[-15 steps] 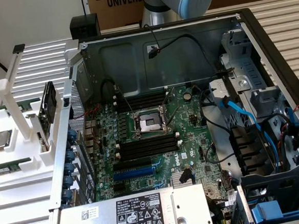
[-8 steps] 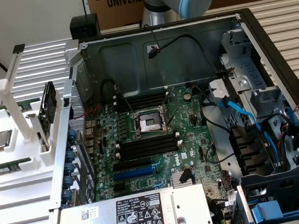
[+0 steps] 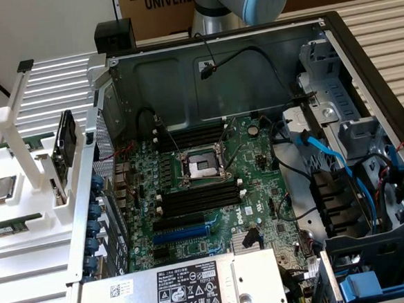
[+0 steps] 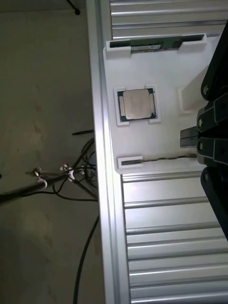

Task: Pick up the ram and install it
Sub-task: 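Pick up the ram and move it above insertion slot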

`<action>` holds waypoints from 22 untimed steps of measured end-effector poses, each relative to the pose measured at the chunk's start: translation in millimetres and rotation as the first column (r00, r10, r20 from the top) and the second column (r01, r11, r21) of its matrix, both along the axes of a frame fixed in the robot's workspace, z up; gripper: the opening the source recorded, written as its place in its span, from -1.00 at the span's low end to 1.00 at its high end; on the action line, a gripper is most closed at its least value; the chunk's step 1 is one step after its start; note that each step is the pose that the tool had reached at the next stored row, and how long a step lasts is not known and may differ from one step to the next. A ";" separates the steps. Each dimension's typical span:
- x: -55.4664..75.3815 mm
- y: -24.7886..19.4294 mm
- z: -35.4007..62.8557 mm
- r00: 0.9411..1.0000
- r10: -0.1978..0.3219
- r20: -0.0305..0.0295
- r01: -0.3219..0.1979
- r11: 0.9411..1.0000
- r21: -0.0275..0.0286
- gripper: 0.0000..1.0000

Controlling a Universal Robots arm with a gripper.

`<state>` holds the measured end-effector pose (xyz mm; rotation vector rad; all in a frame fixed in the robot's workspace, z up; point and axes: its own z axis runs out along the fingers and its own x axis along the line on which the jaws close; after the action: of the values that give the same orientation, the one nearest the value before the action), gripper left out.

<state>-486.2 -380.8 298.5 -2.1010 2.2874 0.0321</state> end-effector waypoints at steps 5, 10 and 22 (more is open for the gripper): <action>1.4 -1.7 -9.2 1.000 0.000 0.000 0.000 1.000 0.000 -0.79; 2.8 -3.6 -18.3 1.000 0.000 0.000 0.000 1.000 0.000 -0.79; 7.1 -12.1 -51.1 1.000 0.000 0.000 0.000 1.000 0.000 -0.79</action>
<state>-479.1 -392.9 247.4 -2.1010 2.2874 0.0321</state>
